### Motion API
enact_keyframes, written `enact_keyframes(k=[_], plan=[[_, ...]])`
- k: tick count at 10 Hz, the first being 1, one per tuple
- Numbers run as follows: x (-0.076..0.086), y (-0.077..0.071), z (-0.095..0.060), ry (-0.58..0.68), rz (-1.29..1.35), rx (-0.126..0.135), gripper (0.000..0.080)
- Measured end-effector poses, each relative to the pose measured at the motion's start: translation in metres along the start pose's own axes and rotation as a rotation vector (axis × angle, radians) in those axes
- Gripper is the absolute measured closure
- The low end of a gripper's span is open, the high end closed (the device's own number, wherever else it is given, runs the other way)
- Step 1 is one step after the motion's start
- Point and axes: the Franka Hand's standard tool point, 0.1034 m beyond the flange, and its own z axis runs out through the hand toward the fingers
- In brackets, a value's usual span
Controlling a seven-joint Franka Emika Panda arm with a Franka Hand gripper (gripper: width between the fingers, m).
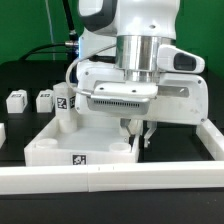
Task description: Assemble square table
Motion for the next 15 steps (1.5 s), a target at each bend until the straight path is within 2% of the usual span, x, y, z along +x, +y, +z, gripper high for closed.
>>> enact_keyframes(k=[2, 3, 4, 5, 6, 10, 15], plan=[[0.004, 0.002, 0.002, 0.006, -0.077, 0.012, 0.0734], [0.006, 0.019, 0.002, 0.033, -0.154, 0.026, 0.0734], [0.002, 0.038, 0.001, 0.028, -0.162, 0.006, 0.0734], [0.002, 0.046, -0.001, 0.039, -0.170, 0.010, 0.0734], [0.002, 0.054, -0.002, 0.039, -0.176, 0.001, 0.0734], [0.004, 0.050, 0.000, 0.043, -0.167, 0.005, 0.0734], [0.002, 0.053, 0.002, 0.029, -0.229, -0.082, 0.0732]])
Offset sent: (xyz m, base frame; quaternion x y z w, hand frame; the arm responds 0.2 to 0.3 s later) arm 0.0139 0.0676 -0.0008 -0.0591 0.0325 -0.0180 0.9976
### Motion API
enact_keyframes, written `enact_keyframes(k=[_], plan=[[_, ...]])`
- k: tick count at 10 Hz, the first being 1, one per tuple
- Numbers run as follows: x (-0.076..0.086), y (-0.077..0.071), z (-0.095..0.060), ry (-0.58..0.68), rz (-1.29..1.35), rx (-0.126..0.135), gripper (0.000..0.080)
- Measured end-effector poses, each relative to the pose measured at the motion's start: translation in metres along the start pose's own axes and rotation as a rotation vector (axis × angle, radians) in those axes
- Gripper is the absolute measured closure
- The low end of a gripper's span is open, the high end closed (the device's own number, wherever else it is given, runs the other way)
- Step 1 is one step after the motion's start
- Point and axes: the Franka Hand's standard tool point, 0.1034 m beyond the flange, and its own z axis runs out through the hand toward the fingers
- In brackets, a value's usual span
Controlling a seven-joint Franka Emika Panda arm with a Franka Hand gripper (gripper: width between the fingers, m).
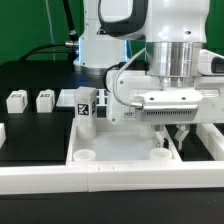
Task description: Assemble square table
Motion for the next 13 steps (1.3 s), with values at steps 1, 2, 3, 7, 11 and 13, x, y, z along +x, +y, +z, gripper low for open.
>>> enact_keyframes(k=[1, 2, 3, 7, 11, 13], plan=[[0.000, 0.000, 0.000, -0.002, 0.012, -0.016, 0.0732], [0.000, 0.002, 0.000, 0.003, 0.027, -0.019, 0.0732], [-0.001, 0.009, 0.000, 0.013, 0.039, -0.013, 0.0732], [-0.005, 0.032, 0.000, 0.060, 0.036, 0.016, 0.0732], [-0.005, 0.033, 0.000, 0.122, 0.028, 0.066, 0.0732], [-0.006, 0.032, -0.004, 0.141, 0.026, 0.086, 0.0732]])
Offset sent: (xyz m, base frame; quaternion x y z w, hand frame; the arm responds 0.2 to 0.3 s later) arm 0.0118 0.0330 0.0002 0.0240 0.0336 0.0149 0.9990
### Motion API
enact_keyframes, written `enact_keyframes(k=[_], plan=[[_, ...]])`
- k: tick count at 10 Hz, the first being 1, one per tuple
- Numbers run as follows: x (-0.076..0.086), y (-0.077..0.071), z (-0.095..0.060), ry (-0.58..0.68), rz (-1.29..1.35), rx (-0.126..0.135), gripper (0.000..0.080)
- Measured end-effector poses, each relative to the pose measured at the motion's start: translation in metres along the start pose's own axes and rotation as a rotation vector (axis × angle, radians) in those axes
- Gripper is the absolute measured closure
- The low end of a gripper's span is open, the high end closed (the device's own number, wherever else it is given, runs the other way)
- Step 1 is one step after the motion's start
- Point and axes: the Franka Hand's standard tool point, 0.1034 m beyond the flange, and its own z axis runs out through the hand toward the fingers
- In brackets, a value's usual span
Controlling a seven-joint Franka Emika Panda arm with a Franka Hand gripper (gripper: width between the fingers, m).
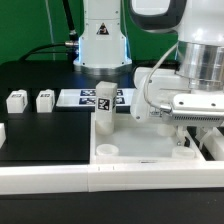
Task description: Assemble square table
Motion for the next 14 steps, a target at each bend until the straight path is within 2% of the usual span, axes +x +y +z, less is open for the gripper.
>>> enact_keyframes(k=[6, 7, 8, 10, 13, 14], plan=[[0.005, -0.001, 0.002, 0.010, 0.007, 0.002, 0.0732], [0.005, 0.012, 0.000, 0.023, -0.003, 0.007, 0.0732], [0.004, 0.019, -0.001, 0.041, -0.009, 0.020, 0.0732], [0.002, 0.019, -0.003, 0.066, 0.000, 0.054, 0.0732], [0.003, 0.016, -0.002, 0.068, 0.004, 0.056, 0.0732], [0.001, 0.010, -0.002, 0.067, 0.011, 0.062, 0.0635]])
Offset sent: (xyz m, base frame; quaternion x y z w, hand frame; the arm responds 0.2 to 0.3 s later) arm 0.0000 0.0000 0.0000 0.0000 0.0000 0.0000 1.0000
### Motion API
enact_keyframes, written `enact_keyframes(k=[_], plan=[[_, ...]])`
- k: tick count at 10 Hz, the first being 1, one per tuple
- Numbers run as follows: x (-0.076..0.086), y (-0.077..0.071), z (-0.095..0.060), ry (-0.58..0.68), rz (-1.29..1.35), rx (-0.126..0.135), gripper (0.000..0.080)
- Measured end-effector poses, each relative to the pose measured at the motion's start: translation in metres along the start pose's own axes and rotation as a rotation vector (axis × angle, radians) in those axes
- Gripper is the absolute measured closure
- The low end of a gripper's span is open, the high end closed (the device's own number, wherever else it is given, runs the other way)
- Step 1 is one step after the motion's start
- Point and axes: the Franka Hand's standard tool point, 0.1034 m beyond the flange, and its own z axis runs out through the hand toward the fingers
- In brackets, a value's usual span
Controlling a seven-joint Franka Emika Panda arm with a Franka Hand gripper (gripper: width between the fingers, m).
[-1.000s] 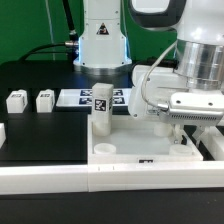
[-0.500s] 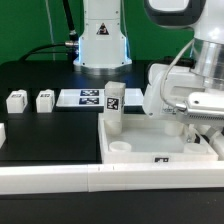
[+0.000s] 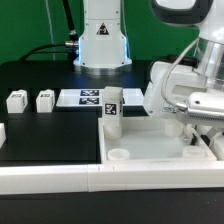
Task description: Assemble square table
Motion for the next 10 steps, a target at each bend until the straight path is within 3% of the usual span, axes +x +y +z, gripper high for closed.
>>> enact_keyframes(k=[1, 2, 3, 4, 10], plan=[[-0.001, -0.006, 0.000, -0.001, 0.007, 0.007, 0.0498], [-0.002, -0.011, 0.000, -0.002, 0.015, 0.014, 0.0498], [-0.003, -0.017, 0.000, -0.002, 0.021, 0.020, 0.0298], [-0.003, -0.020, 0.000, -0.001, 0.025, 0.024, 0.0188], [-0.004, -0.022, 0.000, -0.002, 0.028, 0.024, 0.0151]])
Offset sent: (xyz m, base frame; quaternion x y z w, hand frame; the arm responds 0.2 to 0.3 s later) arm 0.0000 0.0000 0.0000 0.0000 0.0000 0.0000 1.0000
